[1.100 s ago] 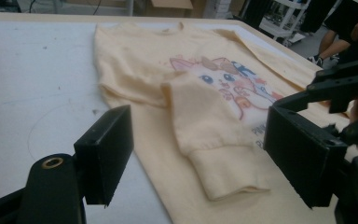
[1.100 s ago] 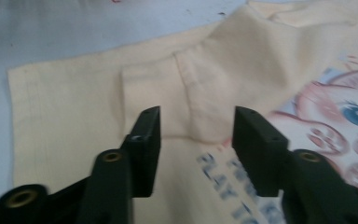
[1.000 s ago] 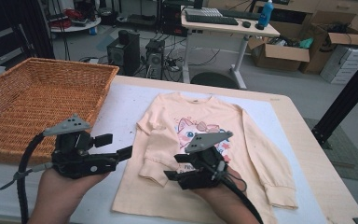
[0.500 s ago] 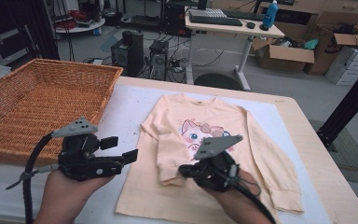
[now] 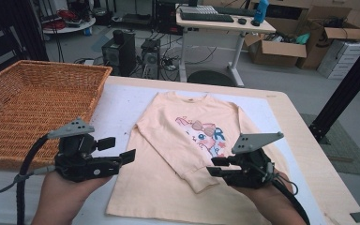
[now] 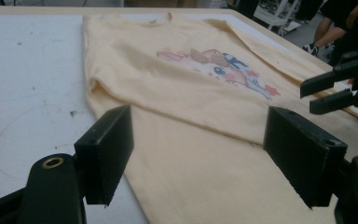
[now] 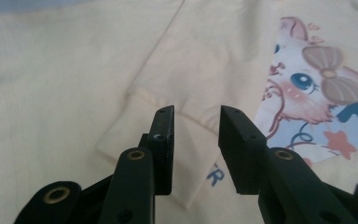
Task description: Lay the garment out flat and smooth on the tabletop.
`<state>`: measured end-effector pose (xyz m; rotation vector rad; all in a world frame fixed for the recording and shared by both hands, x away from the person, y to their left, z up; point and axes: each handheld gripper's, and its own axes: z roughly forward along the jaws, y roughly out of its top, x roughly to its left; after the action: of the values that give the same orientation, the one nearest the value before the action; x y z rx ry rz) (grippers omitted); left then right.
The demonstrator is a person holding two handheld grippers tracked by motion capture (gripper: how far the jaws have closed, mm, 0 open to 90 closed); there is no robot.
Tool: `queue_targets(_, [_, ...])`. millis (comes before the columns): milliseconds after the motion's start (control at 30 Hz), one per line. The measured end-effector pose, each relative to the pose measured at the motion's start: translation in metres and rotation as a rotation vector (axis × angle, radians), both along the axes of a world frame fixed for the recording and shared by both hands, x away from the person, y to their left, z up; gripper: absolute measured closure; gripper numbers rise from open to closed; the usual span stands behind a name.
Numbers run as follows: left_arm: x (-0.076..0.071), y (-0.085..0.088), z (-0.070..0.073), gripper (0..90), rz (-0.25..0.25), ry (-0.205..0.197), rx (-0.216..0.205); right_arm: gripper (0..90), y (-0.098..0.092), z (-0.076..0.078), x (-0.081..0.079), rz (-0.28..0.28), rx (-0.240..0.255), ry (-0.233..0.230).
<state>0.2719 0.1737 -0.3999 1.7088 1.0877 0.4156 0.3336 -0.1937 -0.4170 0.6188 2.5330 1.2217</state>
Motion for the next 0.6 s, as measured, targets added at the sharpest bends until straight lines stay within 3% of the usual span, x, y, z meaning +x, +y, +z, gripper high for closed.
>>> queue_targets(100, [0.0,-0.001,0.001,25.0,-0.001,0.0,-0.001,60.9,-0.003,0.001,0.007,-0.05,0.022,0.001])
queue_targets(200, [0.001,-0.001,0.002,25.0,0.0,0.001,-0.002,58.6,-0.003,-0.005,0.017,-0.097,0.024,0.039])
queue_targets(333, [0.003,-0.003,0.002,25.0,-0.005,0.0,-0.002,55.3,0.007,-0.025,0.023,-0.08,-0.062,0.13])
queue_targets(367, [0.004,-0.004,0.002,25.1,-0.006,0.0,-0.002,59.1,0.007,-0.027,0.022,-0.08,-0.022,0.128])
queue_targets(433, [0.007,-0.005,0.002,25.1,-0.012,0.001,-0.002,68.4,0.007,-0.028,0.02,-0.064,-0.007,0.141])
queue_targets(533, [0.013,-0.007,0.001,25.1,-0.016,0.001,-0.001,83.8,0.01,-0.026,0.019,-0.025,-0.021,0.131])
queue_targets(600, [0.018,-0.007,0.001,25.1,-0.019,-0.001,0.002,85.3,0.009,-0.023,0.019,-0.017,-0.039,0.121])
